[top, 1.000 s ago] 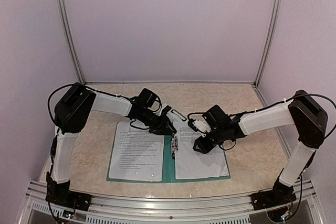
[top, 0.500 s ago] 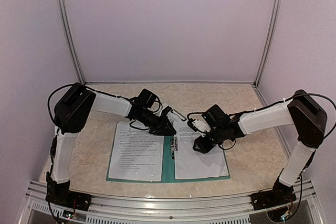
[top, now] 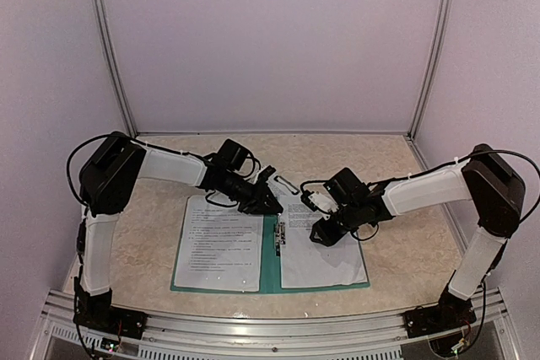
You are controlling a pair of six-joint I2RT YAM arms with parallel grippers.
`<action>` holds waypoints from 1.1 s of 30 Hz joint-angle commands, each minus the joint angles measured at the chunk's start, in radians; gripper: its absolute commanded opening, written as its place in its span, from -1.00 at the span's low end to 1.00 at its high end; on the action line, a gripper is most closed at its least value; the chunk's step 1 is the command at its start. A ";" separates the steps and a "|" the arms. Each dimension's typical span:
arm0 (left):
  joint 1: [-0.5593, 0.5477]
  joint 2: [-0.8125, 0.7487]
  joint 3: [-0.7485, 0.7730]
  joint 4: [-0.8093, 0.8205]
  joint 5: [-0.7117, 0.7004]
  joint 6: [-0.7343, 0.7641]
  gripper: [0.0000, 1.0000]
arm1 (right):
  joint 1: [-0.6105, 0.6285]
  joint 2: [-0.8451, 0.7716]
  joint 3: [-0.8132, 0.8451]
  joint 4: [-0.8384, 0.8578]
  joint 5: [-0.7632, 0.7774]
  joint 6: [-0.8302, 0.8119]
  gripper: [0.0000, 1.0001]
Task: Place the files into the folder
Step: Close the spring clip on the folder at the center of the board.
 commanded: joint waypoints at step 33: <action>-0.143 -0.186 -0.113 -0.077 -0.044 0.105 -0.64 | 0.012 0.048 0.002 -0.072 -0.009 0.003 -0.31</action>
